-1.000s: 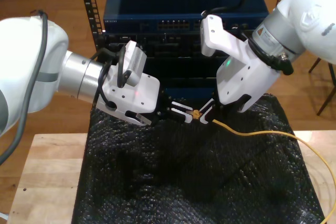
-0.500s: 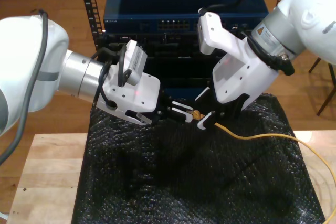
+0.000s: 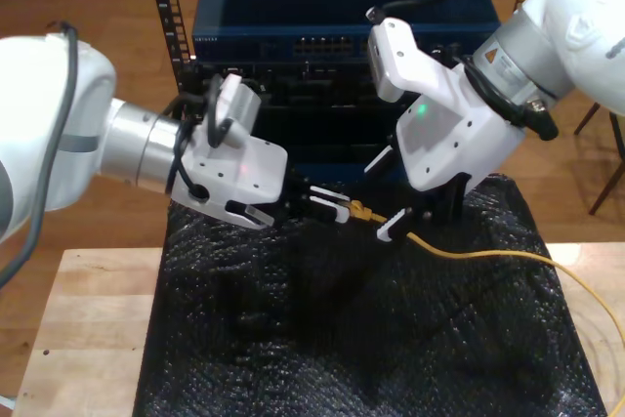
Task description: Grab the cable and plug it in
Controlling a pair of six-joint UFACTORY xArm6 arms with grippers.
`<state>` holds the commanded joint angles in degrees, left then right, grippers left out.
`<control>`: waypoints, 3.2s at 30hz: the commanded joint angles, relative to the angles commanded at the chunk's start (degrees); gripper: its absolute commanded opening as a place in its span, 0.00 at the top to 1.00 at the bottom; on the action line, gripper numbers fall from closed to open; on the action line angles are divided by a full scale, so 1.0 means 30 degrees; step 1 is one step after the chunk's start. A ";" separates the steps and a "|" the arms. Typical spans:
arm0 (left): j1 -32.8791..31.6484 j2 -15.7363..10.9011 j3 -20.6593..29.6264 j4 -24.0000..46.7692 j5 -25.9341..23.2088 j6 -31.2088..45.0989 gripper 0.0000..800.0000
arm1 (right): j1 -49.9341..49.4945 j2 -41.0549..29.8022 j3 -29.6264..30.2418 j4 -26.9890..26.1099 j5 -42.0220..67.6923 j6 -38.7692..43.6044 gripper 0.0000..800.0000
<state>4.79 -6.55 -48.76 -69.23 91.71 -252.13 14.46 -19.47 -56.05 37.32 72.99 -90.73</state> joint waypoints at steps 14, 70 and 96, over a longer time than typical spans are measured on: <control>0.1905 0.1465 -0.0234 -0.0821 0.4044 -0.1993 0.99 | 0.0029 -0.3634 0.1465 0.0117 -0.0234 -0.2256 0.04; 0.2755 0.4161 0.0762 -0.4308 1.1487 -0.5890 0.99 | 0.5568 -0.7385 0.6271 0.1934 -1.0784 -0.5949 0.22; 0.2755 0.4923 0.0762 -0.4630 1.3011 -0.6505 0.99 | 0.5773 -0.7971 0.6271 0.1993 -1.0813 -0.5832 0.41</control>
<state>13.05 8.22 -46.47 -83.12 130.75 -271.65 31.78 -43.38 -37.24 43.30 40.55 -108.22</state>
